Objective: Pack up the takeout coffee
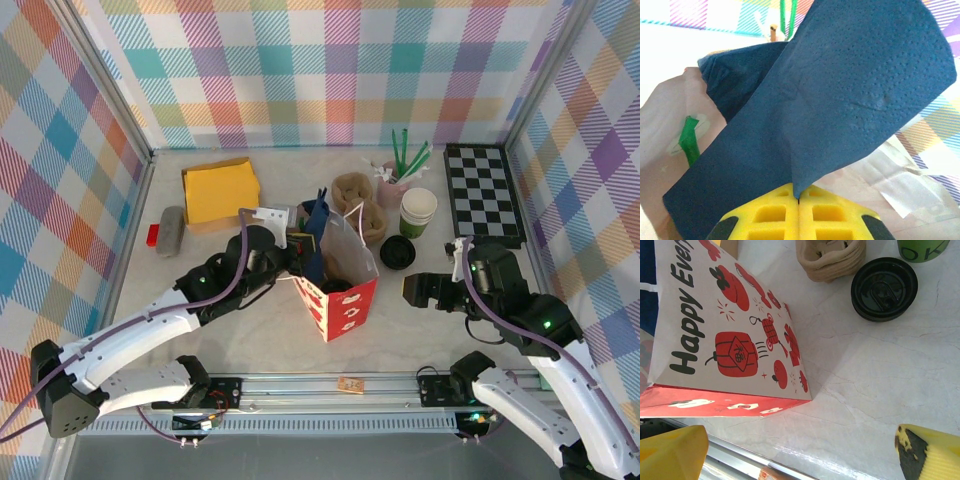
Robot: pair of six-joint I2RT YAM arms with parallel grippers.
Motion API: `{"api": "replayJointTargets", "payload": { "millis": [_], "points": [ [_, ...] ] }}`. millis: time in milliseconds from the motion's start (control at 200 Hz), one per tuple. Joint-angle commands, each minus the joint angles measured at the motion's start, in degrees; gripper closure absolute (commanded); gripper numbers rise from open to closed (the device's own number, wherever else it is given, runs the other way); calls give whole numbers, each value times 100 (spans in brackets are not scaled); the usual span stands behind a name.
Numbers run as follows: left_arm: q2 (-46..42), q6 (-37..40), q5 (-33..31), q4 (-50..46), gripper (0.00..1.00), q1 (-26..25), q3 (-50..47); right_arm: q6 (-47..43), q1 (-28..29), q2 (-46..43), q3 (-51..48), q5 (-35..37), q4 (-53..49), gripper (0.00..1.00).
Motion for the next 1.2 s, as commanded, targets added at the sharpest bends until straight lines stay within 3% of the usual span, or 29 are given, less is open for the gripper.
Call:
{"api": "replayJointTargets", "payload": {
  "millis": [0, 325, 865, 1076, 1196],
  "points": [
    [98, -146, -325, -510, 100, -74, 34, 10, -38, -50, -57, -33, 106, 4],
    [244, -313, -482, -1054, 100, -84, 259, 4, -38, -32, -46, -28, 125, 4],
    [608, -600, -539, -1536, 89, -92, 875, -22, -38, -58, -30, 73, 93, 4],
    [646, -647, -485, -1523, 69, -92, 957, -26, -38, -50, -43, 91, 115, 3],
    [635, -617, -429, -1468, 64, -92, 1016, -34, -38, -32, -34, 91, 145, 4]
  ]
}}
